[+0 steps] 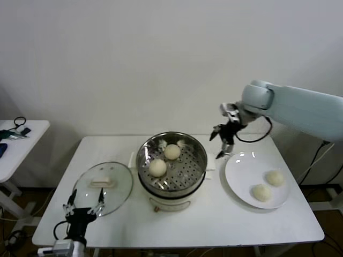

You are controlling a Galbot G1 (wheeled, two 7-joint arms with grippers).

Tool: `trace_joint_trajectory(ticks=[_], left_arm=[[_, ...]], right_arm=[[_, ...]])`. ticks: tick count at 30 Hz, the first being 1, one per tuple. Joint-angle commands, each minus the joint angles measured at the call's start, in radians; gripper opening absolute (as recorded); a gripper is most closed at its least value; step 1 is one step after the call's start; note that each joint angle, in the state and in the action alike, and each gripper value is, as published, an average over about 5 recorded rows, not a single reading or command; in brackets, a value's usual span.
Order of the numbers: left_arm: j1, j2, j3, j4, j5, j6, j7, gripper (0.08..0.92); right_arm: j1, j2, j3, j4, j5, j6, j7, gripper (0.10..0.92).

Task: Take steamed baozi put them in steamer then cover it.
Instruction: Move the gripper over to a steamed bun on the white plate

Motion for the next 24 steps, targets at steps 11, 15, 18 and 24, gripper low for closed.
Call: trace_joint_trajectory(ticks=[11, 15, 18, 24], left_arm=[[0.008, 0.001, -0.014, -0.016, 0.025, 0.006, 0.018, 0.823], [0.010, -0.002, -0.017, -0.019, 0.029, 0.007, 0.018, 0.823], [0.015, -0.005, -0.016, -0.015, 0.035, 0.004, 0.017, 0.823], [0.024, -0.011, -0.015, -0.011, 0.044, 0.002, 0.018, 0.823]], right_arm=[[-0.445, -0.248, 0.260, -0.081, -0.447, 0.099, -0.039, 0.823], [-0.506, -0.222, 0.309, -0.119, -0.471, 0.105, -0.035, 0.823], [-0.534, -0.194, 0.338, -0.146, -0.483, 0.107, -0.030, 0.823], [-0.565, -0.138, 0.356, -0.185, -0.493, 0.107, -0.026, 0.823]])
